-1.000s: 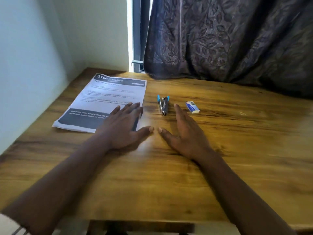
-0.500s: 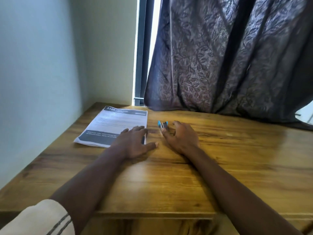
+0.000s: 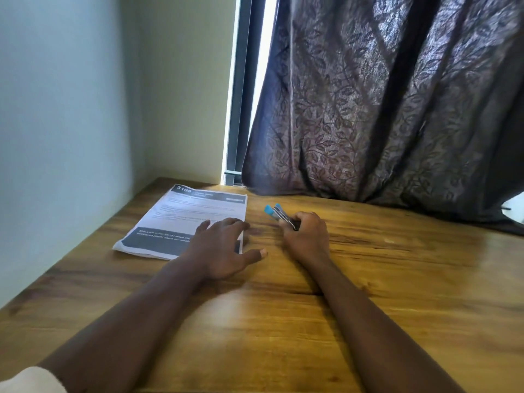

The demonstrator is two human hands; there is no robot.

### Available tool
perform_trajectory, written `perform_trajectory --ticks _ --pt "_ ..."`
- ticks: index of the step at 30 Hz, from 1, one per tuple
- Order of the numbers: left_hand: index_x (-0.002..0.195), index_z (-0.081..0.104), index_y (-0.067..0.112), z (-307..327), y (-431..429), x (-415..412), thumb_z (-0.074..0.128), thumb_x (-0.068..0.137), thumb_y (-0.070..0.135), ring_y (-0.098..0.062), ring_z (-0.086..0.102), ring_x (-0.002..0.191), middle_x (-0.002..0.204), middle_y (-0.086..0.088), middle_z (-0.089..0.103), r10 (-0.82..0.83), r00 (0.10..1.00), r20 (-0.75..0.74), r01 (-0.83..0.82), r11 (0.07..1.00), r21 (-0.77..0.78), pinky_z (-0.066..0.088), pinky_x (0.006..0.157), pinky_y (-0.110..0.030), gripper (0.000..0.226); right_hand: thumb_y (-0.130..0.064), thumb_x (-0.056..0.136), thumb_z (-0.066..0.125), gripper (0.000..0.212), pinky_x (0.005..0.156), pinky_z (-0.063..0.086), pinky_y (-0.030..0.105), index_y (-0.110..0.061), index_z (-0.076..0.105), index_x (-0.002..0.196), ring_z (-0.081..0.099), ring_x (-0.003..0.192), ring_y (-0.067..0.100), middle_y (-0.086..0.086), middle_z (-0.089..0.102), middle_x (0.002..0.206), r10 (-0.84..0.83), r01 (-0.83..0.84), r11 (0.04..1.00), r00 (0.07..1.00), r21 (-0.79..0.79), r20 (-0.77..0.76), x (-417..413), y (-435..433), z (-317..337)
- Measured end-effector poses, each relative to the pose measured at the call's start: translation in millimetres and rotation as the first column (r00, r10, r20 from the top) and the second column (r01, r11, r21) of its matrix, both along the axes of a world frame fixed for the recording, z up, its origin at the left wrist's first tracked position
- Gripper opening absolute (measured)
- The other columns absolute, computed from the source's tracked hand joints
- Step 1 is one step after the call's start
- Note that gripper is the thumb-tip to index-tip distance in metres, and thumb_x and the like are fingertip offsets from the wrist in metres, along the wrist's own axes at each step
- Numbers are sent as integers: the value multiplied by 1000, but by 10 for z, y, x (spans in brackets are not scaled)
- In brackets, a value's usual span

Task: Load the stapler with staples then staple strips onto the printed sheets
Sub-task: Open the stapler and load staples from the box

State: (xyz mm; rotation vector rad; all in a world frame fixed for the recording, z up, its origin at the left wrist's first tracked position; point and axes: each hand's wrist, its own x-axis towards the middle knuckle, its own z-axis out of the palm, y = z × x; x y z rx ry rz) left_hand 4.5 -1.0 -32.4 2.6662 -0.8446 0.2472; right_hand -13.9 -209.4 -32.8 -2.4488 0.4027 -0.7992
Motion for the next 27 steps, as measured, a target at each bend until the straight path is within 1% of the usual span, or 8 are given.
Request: perform_trajectory --ticks 2,6,9,11,14,20,23,27 --pt "143 53 30 40 -3 -36 46 81 81 -16 51 135 148 6 56 16 999 49 -5 976 -220 35 113 -41 80 -40 88 71 22 76 50 30 -20 74 97 62 82 11 -4 69 94 87 -111 982 984 156 152 -56 -31 -3" --pt "116 72 26 244 -122 -52 72 89 51 9 67 93 102 15 75 31 999 -19 -35 714 -700 47 84 -10 37 -22 91 72 16 80 52 29 -22 69 106 61 88 7 -5 65 101 187 -266 935 932 235 311 -152 28 16" --pt "107 75 18 400 -214 23 72 93 36 -8 74 80 92 -1 80 -178 964 -196 -71 539 -839 58 80 -34 23 -18 91 69 18 81 51 31 -24 65 108 60 92 12 -5 65 103 278 -361 912 894 196 352 -131 134 16" --pt "104 76 13 426 -291 40 71 94 30 -18 74 73 90 -7 80 -217 951 -222 -81 516 -853 60 71 -36 20 -20 91 69 18 80 52 32 -26 64 107 60 92 12 -7 64 102 327 -414 892 869 183 370 -107 184 -33" --pt "102 77 5 345 -365 77 70 95 15 -13 71 60 76 -5 78 -170 957 -234 -132 461 -878 60 60 -26 14 -23 88 74 20 75 55 31 -30 64 104 61 85 8 -9 67 96 369 -462 855 862 237 349 -116 237 -68" --pt "90 78 19 325 -291 73 67 93 1 -17 70 65 80 -10 78 -176 968 -181 -57 546 -836 63 75 -43 21 -28 92 73 26 65 56 28 -28 65 116 65 77 10 -4 68 84 428 -523 785 845 331 320 -127 299 47" --pt "86 79 24 300 -273 53 71 87 11 -24 73 70 79 -3 78 -145 977 -157 -44 582 -812 64 76 -51 15 -31 93 71 28 66 58 30 -30 65 120 67 80 11 -4 70 86 462 -529 801 844 281 272 -145 311 72" --pt "78 80 28 326 -282 -14 66 67 38 -16 71 69 73 3 76 -143 980 -138 -33 565 -824 64 76 -52 20 -34 95 68 21 74 59 41 -35 63 116 67 88 13 -6 72 91 465 -521 813 850 259 249 -166 301 39"
